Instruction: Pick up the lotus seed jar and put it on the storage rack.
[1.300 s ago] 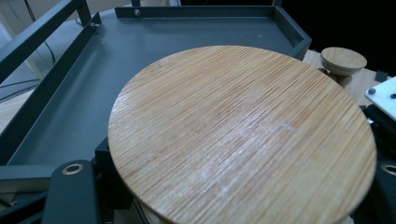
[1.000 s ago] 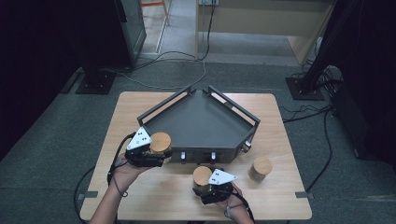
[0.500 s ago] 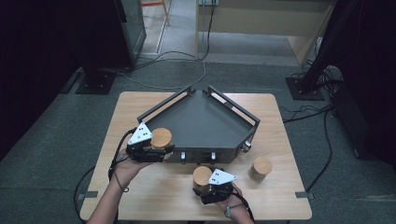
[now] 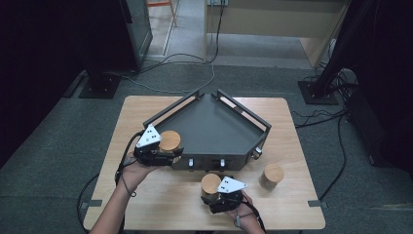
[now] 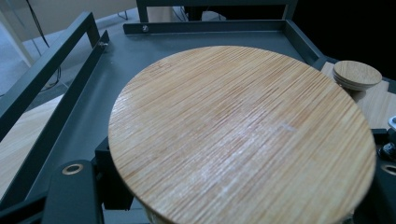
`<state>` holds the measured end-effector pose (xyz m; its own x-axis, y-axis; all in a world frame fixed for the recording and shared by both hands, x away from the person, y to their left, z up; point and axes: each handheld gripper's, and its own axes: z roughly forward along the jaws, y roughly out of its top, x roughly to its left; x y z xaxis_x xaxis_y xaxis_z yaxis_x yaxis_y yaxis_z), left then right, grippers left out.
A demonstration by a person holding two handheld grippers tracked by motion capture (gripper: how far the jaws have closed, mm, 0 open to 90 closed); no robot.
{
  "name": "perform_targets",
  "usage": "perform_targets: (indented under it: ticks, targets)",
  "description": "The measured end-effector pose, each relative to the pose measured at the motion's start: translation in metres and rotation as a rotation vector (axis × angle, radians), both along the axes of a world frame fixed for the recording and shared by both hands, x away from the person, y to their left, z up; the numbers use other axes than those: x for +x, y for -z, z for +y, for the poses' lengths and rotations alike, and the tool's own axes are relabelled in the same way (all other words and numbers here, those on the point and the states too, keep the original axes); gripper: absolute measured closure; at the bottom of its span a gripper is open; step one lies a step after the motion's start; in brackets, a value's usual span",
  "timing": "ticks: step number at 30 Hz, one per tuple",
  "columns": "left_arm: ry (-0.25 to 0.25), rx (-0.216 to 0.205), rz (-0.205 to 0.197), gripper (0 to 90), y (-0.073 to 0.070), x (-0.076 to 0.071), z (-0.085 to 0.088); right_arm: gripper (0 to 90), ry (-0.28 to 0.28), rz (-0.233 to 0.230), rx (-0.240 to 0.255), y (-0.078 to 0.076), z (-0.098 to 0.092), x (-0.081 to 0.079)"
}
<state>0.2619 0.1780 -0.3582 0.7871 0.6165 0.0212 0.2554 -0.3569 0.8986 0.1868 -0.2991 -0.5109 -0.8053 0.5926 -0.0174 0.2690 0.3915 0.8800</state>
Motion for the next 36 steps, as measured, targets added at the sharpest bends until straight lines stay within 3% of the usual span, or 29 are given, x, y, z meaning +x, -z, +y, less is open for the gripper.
perform_targets:
  ticks: [15, 19, 27, 32, 36]
  targets:
    - [-0.012, -0.002, -0.016, 25.1, -0.002, 0.011, -0.004, 13.3, -0.002, 0.0, 0.0, 0.0, 0.0, 0.0]
    - [-0.012, 0.016, -0.016, 25.1, -0.002, 0.014, -0.007, 13.4, -0.002, -0.001, -0.001, 0.0, 0.0, 0.0]
    - [-0.012, -0.002, -0.018, 25.1, -0.003, 0.017, -0.011, 13.3, -0.003, 0.0, 0.0, 0.0, 0.0, 0.0]
    - [-0.015, 0.028, -0.019, 25.1, -0.005, 0.022, -0.019, 13.3, -0.001, 0.0, 0.0, 0.0, 0.0, 0.0]
    - [-0.016, 0.017, -0.019, 25.1, -0.004, 0.024, -0.02, 13.3, -0.002, -0.001, 0.0, 0.0, 0.0, 0.0]
